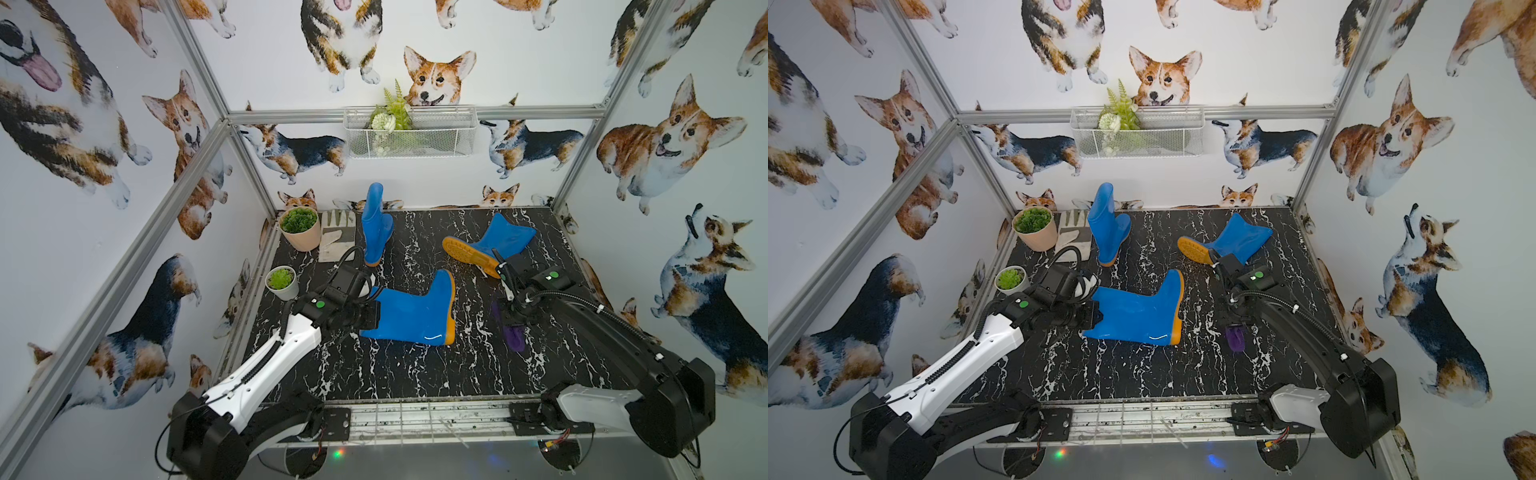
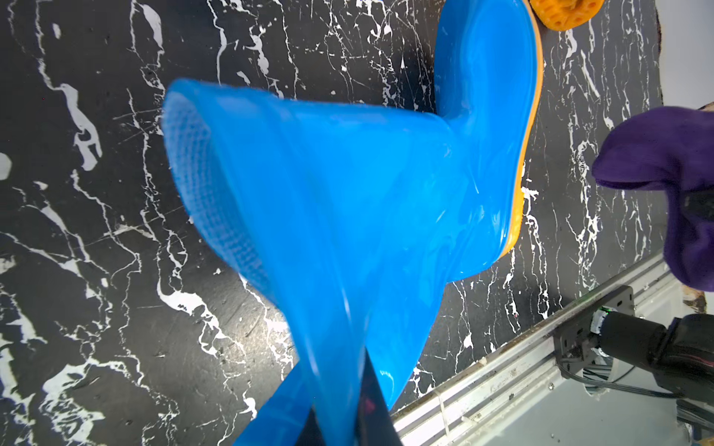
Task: Wipe the rubber boots with a cloth
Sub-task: Place the cleaning item at the center of the board, then adjust the rubber boot at the center of the board.
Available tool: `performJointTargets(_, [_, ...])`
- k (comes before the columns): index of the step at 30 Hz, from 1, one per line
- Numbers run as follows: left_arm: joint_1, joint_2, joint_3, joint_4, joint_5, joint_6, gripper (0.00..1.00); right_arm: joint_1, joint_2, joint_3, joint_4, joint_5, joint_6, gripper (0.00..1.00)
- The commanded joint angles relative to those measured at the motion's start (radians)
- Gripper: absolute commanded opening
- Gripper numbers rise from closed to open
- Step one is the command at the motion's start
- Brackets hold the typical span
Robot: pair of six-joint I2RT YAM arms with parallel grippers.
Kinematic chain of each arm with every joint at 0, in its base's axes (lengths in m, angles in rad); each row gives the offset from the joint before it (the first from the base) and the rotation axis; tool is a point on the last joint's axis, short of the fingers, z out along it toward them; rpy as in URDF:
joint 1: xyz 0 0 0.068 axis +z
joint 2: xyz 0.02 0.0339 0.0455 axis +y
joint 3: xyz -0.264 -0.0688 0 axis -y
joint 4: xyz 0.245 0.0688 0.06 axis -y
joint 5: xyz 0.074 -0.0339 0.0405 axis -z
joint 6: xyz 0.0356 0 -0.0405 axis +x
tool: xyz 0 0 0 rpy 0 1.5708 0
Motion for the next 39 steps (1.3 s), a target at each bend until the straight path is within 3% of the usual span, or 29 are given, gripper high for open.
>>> performJointTargets(1, [0.003, 0.003, 0.007, -0.002, -0.011, 0.011, 0.00, 0.000, -0.009, -0.004, -0.008, -0.003, 0.012, 0.67])
performJointTargets(9, [0.004, 0.002, -0.004, 0.009, -0.005, 0.007, 0.00, 0.000, -0.002, 0.028, -0.025, 0.009, 0.004, 0.92])
performJointTargets(19, [0.005, 0.016, 0.004, 0.010, 0.008, 0.021, 0.00, -0.001, -0.021, 0.070, -0.037, 0.031, 0.018, 0.91])
performJointTargets(26, [0.005, 0.029, 0.010, 0.012, 0.018, 0.021, 0.00, 0.000, -0.091, 0.077, 0.044, -0.062, 0.013, 0.91])
performJointTargets(33, [0.005, 0.032, 0.028, 0.000, 0.023, 0.026, 0.00, -0.001, -0.133, 0.073, 0.084, -0.080, 0.034, 0.91])
performJointTargets(35, [0.005, 0.044, 0.056, -0.014, 0.025, 0.039, 0.00, -0.001, -0.139, 0.047, 0.117, -0.120, 0.045, 0.86])
performJointTargets(38, [0.003, 0.067, 0.102, -0.034, 0.041, 0.058, 0.00, 0.012, -0.156, -0.013, 0.214, -0.199, 0.096, 0.64])
performJointTargets(39, [0.002, 0.078, 0.122, -0.038, 0.051, 0.067, 0.00, 0.038, -0.161, -0.036, 0.255, -0.214, 0.117, 0.52])
